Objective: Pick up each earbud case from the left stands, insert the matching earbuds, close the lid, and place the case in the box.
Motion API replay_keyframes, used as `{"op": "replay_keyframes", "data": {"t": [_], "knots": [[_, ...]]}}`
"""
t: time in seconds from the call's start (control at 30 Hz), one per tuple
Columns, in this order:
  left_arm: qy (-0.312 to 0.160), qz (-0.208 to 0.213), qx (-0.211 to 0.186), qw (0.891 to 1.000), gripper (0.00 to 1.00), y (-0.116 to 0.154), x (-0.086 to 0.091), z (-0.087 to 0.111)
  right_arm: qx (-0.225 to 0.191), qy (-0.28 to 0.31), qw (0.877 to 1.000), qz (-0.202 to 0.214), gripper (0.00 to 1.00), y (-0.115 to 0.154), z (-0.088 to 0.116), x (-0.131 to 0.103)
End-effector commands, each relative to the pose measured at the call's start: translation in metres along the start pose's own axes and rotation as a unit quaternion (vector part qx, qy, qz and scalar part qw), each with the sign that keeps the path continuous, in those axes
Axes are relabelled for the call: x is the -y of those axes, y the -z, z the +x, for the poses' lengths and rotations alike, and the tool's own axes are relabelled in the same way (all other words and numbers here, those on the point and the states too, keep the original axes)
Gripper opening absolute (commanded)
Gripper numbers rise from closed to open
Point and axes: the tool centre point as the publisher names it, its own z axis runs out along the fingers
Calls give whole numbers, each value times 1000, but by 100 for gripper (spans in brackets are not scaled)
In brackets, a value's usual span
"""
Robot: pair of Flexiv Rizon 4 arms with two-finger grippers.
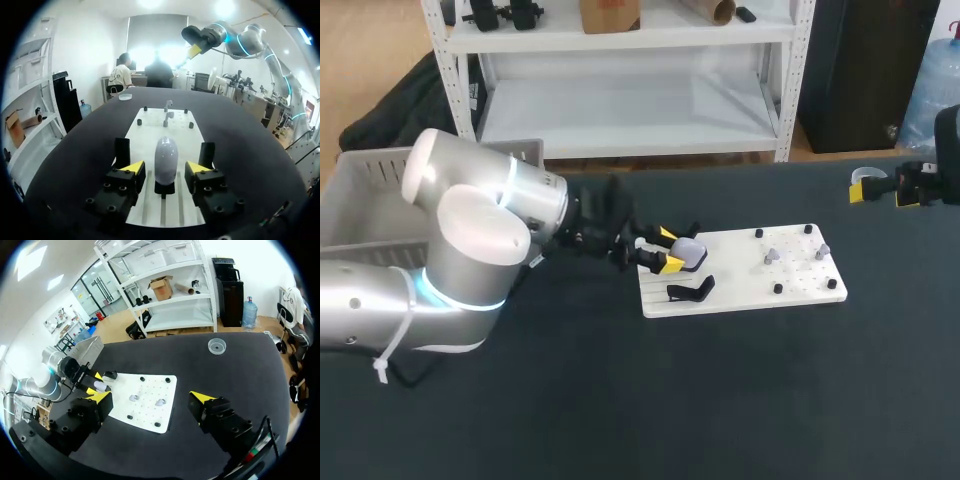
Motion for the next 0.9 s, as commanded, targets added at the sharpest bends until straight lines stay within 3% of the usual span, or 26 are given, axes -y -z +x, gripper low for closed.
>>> {"op": "replay_keyframes", "data": {"t": [0.03, 0.73, 0.9], "knots": [[0, 5, 3, 1000, 51, -6, -5, 2, 0, 0, 1000, -1, 100, 0, 0, 0], [6, 21, 17, 1000, 47, -17, -6, 4, 0, 0, 1000, -1, 100, 0, 0, 0], [6, 24, 19, 1000, 32, -19, -4, 4, 0, 0, 1000, -1, 100, 0, 0, 0]]}}
